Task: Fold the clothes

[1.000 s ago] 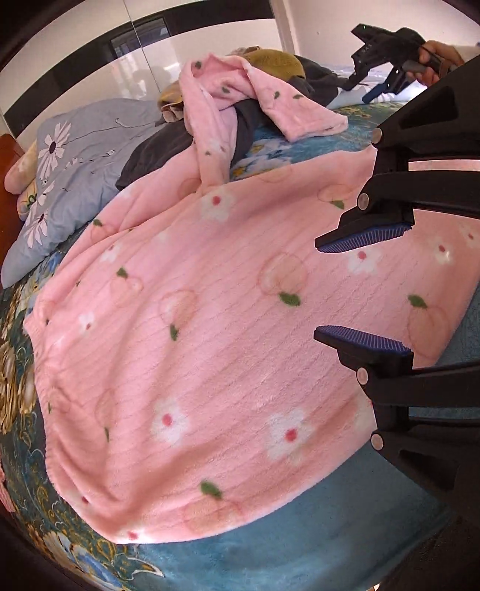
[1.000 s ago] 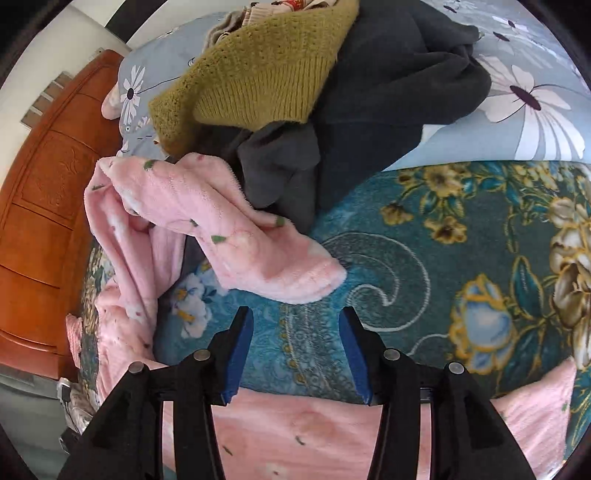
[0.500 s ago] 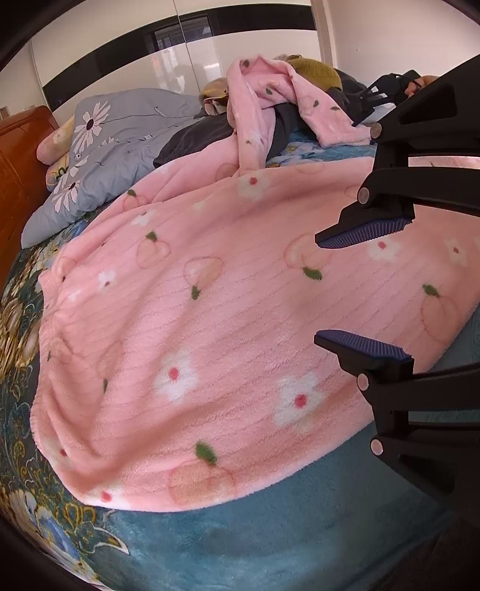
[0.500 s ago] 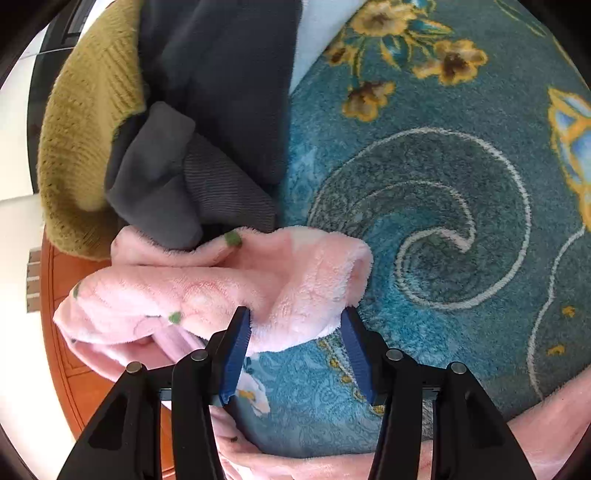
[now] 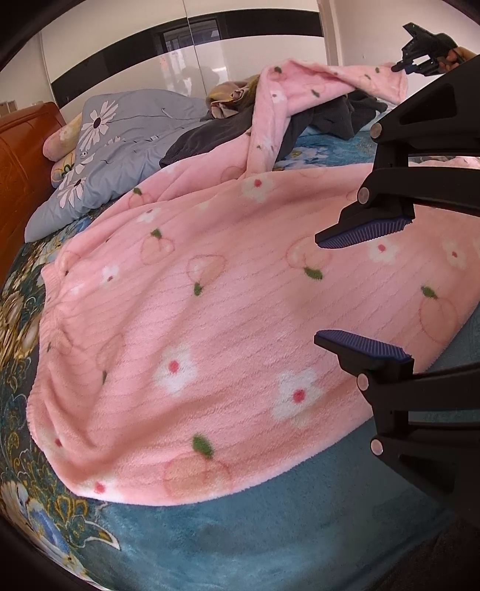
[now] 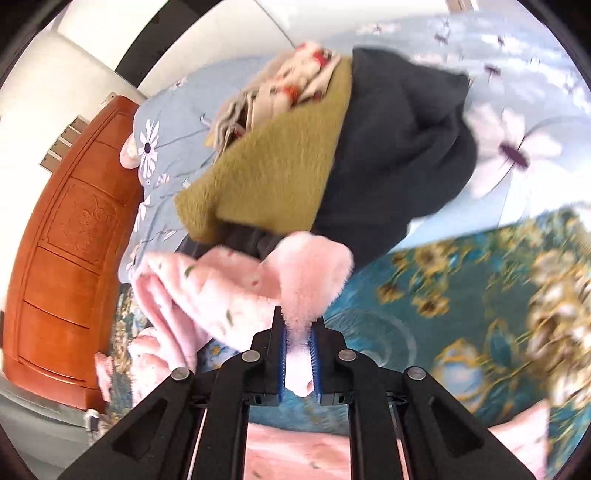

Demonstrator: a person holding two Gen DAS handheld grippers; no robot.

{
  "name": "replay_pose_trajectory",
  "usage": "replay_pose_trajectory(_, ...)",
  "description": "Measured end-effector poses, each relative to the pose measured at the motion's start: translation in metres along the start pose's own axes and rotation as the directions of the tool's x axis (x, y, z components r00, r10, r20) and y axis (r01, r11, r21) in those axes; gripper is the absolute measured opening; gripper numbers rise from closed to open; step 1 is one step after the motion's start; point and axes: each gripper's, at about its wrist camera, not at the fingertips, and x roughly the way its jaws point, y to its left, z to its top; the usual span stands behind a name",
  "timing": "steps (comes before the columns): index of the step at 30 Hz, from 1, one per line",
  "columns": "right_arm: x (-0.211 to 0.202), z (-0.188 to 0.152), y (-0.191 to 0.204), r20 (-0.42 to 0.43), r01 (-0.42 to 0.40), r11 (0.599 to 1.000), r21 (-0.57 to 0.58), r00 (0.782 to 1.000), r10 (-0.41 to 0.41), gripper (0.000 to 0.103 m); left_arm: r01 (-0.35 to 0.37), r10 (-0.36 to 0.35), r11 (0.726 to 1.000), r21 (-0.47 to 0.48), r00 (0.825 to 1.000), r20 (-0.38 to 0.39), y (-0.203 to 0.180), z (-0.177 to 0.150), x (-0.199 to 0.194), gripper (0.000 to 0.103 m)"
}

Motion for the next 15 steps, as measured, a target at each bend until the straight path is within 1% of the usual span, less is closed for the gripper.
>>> replay_pose_trajectory(2,-0.034,0.027,-0.024,0.073,0.105,0.994,-0.022,0.992,-0.103,0.011,0.000,0.000,1.000,-0.004,1.000,0.001,0.000,0.000,0.000,0.050)
replay_pose_trajectory(4,-0.050,0.046,-0.042,0.119,0.184,0.983,-0.012,0.976,-0.181,0.011,-0.003,0.003,1.000,-0.008,1.000,0.004,0.001,0.001,0.000,0.050)
replay_pose_trajectory(6,-0.041,0.056,-0.060,0.115,0.305,0.952,-0.026,0.947,-0.300,0.011,-0.006,0.006,1.000,-0.011,1.000,0.006,0.001,0.001,-0.001,0.050)
replay_pose_trajectory(8,-0.026,0.057,-0.081,0.076,0.377,0.926,-0.025,0.924,-0.374,0.011,-0.009,0.009,1.000,-0.015,1.000,0.009,0.001,0.002,-0.001,0.050)
replay_pose_trajectory(9,-0.020,0.053,-0.095,0.060,0.391,0.921,-0.005,0.919,-0.390,0.011,-0.011,0.011,1.000,-0.017,1.000,0.011,0.001,0.002,-0.001,0.050)
replay_pose_trajectory(12,-0.001,0.039,-0.130,0.011,0.406,0.910,0.085,0.913,-0.408,0.011,-0.016,0.016,1.000,-0.023,1.000,0.015,0.002,0.003,-0.001,0.050)
replay_pose_trajectory(15,0.013,0.025,-0.142,-0.018,0.418,0.900,0.126,0.908,-0.419,0.011,-0.021,0.021,1.000,-0.021,1.000,0.014,0.001,0.004,0.000,0.050)
